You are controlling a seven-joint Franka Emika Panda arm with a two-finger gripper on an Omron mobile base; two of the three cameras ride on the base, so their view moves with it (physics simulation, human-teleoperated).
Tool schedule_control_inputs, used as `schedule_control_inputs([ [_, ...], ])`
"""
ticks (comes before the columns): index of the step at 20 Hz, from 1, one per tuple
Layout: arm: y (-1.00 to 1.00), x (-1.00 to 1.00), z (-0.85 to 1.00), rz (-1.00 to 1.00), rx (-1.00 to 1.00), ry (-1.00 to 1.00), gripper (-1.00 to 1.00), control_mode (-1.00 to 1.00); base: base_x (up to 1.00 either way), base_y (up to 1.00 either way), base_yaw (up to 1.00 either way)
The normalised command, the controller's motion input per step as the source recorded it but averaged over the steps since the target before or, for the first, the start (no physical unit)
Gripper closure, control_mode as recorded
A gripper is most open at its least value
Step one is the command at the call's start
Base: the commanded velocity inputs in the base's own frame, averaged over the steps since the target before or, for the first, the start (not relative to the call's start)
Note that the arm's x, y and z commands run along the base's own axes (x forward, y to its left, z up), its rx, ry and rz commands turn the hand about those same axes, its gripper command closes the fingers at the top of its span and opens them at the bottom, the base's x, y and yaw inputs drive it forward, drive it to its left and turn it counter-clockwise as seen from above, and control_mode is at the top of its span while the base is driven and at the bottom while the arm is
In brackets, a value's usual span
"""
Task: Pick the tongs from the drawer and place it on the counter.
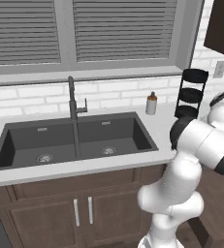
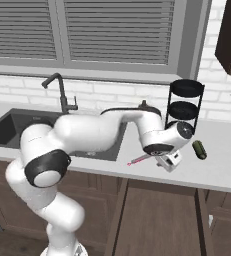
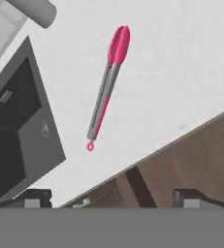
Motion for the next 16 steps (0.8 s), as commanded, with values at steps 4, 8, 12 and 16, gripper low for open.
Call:
schedule_control_inputs([
  [4,0.97,-0.82,0.39,0.13,-0.06,-0.07,-1.00,-1.00,0.00,0.00,0.00],
  [8,1.00,-0.74,0.30,0.08,-0.05,0.00,-1.00,-1.00,0.00,0.00,0.00],
  [12,1.00,-0.82,0.45,0.08,-0.09,0.00,-1.00,-1.00,0.00,0.00,0.00],
  [16,1.00,-0.64,0.42,0.10,-0.17,0.01,-1.00,-1.00,0.00,0.00,0.00],
])
